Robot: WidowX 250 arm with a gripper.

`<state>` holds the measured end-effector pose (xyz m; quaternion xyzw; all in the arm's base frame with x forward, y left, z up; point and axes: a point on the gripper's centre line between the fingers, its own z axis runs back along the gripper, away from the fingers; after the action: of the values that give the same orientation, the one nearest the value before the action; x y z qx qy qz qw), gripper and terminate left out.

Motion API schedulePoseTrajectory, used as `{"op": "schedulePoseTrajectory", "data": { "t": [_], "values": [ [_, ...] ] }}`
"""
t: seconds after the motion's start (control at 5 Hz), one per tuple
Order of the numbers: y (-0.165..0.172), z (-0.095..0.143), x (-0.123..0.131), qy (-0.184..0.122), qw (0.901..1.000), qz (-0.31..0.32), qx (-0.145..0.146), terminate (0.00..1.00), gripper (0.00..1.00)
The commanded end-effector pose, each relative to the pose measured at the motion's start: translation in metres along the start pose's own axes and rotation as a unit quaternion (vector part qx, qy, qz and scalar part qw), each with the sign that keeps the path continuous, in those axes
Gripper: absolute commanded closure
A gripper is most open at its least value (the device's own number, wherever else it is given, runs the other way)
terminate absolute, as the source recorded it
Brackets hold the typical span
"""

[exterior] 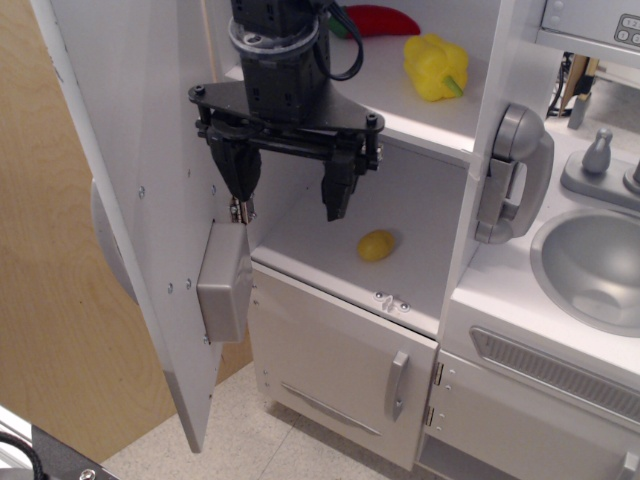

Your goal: Close fridge

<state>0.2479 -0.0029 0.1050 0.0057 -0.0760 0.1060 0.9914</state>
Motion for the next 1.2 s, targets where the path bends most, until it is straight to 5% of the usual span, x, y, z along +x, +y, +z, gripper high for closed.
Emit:
{"op": "schedulePoseTrajectory", "data": {
  "t": [0.0, 0.4, 1.0],
  "values": [
    [0.000, 0.000, 0.000, 0.000, 1.0000, 0.000, 0.000, 0.00, 0.00],
    [0.046, 0.016, -0.042, 0.003, 0.9981, -0.055, -0.027, 0.00, 0.00],
    [0.120, 0.019, -0.076, 0.016, 0.9929, -0.114, -0.028, 0.00, 0.00]
  ]
}}
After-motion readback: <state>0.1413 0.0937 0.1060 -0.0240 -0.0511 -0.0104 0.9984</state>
